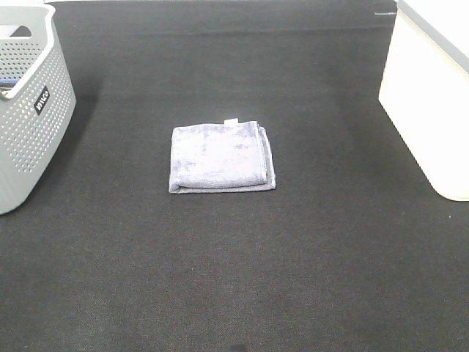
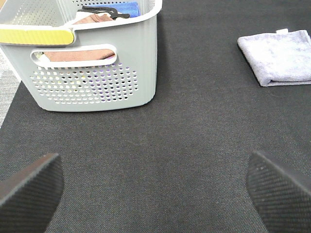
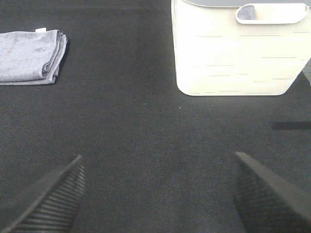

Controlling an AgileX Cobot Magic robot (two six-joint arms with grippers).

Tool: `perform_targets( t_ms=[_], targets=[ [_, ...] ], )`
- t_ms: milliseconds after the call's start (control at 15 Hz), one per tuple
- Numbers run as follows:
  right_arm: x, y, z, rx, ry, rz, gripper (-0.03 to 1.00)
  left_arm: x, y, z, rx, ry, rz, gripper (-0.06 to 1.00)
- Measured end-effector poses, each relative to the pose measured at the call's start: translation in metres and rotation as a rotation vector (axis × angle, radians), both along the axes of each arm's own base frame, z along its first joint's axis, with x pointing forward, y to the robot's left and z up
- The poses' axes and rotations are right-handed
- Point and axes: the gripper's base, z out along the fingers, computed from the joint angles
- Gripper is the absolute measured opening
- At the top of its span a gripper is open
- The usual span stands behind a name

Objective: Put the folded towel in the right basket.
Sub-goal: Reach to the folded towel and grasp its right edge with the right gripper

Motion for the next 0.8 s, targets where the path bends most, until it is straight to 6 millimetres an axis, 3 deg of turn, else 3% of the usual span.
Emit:
perform_targets(
  t_ms=[467,533,600,667,800],
  targets=[
    [0.006,0.0,0.007,0.005,-0.012,0.0,0.75,0.0,0.0,0.0,0.0,0.0,0.0,0.97],
    [0.03,0.002,0.023,0.029,-0.02,0.003,0.75,0.0,0.0,0.0,0.0,0.0,0.0,0.97],
    [0.03,0.002,0.023,0.029,-0.02,0.003,0.75,0.0,0.0,0.0,0.0,0.0,0.0,0.97],
    [0.044,0.003,0.031,0.047,-0.016,0.004,0.75,0.0,0.0,0.0,0.0,0.0,0.0,0.97],
    [0.085,0.006,0.045,0.081,0.042,0.011,0.75,0.0,0.0,0.0,0.0,0.0,0.0,0.97]
  ],
)
